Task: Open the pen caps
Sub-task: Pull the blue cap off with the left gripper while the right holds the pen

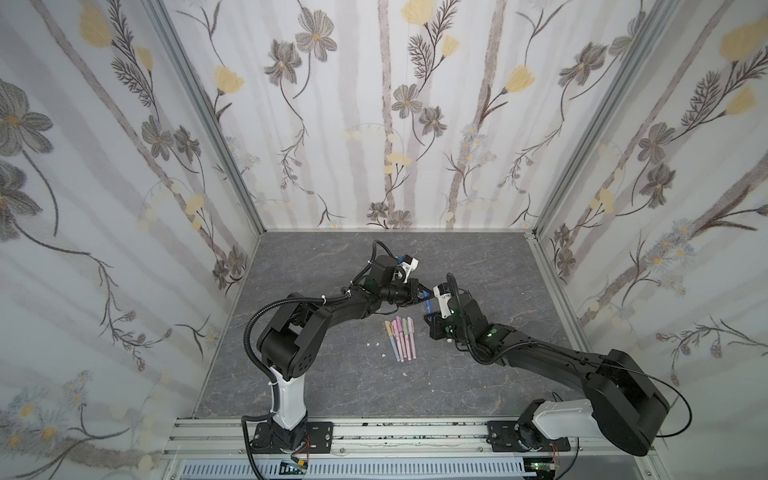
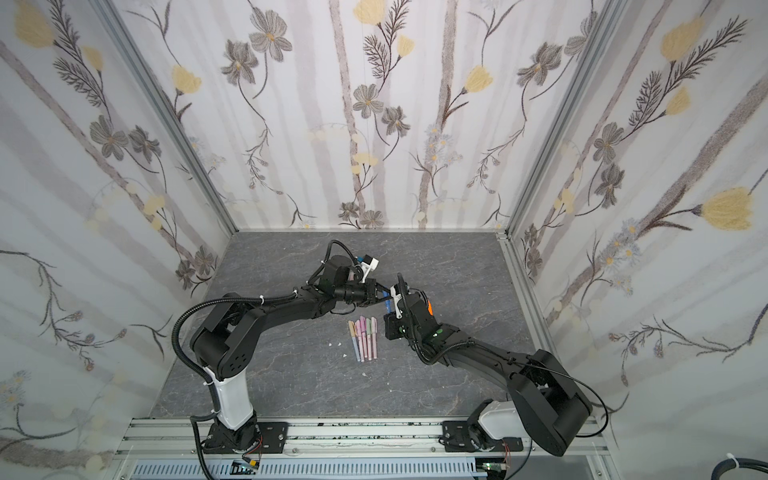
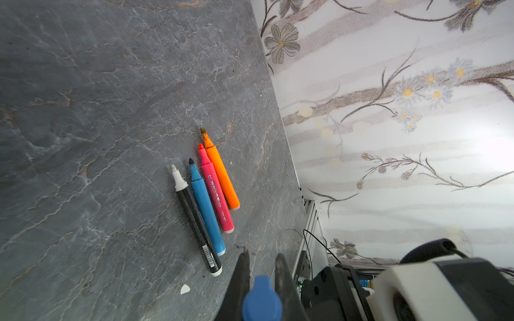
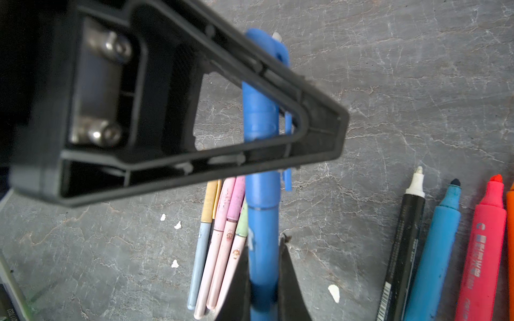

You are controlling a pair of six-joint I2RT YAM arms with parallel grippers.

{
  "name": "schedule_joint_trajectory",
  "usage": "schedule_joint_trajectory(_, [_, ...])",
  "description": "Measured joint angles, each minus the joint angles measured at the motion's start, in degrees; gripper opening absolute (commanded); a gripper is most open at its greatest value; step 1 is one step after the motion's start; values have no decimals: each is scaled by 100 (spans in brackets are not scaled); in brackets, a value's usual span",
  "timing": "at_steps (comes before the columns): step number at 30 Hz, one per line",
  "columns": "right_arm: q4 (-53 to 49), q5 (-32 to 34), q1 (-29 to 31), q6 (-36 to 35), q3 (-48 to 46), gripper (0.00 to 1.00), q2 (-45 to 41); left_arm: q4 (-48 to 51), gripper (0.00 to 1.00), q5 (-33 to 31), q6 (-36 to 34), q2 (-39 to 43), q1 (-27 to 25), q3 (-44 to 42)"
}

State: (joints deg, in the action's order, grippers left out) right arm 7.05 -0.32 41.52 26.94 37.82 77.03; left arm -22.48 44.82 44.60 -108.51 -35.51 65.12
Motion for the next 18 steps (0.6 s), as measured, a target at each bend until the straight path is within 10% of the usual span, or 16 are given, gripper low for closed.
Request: schedule_joint_trajectory(18, [170, -238, 11, 0, -87, 0, -76, 527, 0, 162, -396, -13, 485, 483])
